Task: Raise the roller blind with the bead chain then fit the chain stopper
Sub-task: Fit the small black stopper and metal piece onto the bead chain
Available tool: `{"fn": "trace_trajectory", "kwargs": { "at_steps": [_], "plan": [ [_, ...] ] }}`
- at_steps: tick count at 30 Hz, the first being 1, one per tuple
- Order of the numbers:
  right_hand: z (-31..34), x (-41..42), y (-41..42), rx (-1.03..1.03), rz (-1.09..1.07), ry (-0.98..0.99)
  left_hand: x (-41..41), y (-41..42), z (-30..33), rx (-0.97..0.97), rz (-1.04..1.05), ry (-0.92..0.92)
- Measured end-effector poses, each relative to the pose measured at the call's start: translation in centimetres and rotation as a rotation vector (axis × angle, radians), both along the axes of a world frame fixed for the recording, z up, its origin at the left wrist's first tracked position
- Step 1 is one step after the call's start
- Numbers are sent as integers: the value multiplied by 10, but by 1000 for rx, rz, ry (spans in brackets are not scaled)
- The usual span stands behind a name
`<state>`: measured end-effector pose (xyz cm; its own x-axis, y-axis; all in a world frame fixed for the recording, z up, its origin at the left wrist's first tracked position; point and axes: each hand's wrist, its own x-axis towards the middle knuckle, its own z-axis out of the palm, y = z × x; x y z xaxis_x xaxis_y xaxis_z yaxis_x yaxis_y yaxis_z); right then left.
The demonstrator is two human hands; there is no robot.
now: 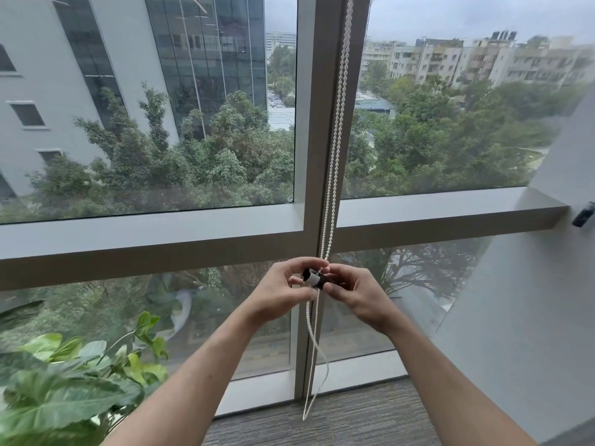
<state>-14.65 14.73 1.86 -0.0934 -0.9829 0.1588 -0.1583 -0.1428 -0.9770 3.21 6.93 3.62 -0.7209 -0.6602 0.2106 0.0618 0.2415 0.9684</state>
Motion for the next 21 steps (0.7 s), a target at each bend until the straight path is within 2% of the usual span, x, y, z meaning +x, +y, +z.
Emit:
{"fn": "trace_trajectory", "kwargs": {
  "at_steps": [6,12,16,21],
  "plan": [
    [-8,6,6,-8,-98,145,2,0,-6,22,183,84],
    [-30,10,15,58,-147,262,5,4,-15,-57,286,93],
    [-47,16,25,113,-179,279,10,8,-23,-114,301,74],
    [-77,25,36,193,-243,278,17,19,-35,-285,265,-23]
  ]
}}
